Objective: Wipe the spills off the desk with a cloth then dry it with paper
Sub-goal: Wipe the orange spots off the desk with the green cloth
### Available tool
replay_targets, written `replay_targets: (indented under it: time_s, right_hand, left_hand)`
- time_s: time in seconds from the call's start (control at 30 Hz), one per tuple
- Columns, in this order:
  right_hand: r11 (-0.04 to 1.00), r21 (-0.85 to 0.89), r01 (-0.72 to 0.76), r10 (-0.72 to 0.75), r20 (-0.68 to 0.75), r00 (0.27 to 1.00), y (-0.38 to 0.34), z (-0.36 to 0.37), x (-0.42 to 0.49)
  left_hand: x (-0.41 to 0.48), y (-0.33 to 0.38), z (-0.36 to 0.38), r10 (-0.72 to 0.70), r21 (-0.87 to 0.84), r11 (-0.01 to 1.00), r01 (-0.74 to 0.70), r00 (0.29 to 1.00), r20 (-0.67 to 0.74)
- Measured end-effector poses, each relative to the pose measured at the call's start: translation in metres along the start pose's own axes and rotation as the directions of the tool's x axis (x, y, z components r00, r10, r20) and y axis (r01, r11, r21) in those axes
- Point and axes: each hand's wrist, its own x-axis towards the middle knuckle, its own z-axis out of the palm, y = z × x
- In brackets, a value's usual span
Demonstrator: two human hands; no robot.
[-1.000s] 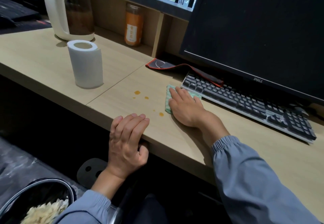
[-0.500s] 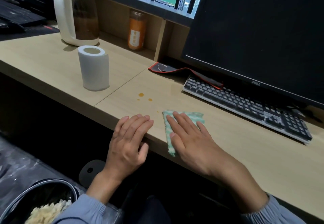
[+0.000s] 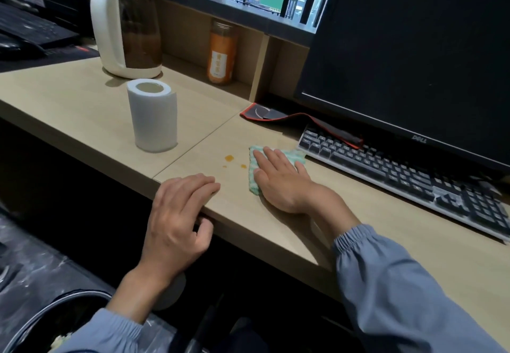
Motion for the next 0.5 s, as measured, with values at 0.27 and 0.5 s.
replay_targets:
  time_s: [0.27,0.5]
  right_hand:
    - [0.997,0.022,-0.072,0.072,0.002,0.997,-0.002,-0.018,0.063]
    - [0.989,0.03,-0.141,0.142,-0.005,0.99,-0.002,-0.031,0.089]
  left_hand:
    - [-0.005,-0.013,0.026,0.07,0.026,0.997,-0.067,0.99,-0.12]
    - [-0.004,-0.016,0.035,0.099,0.027,0.995,-0.096,0.973,-0.207]
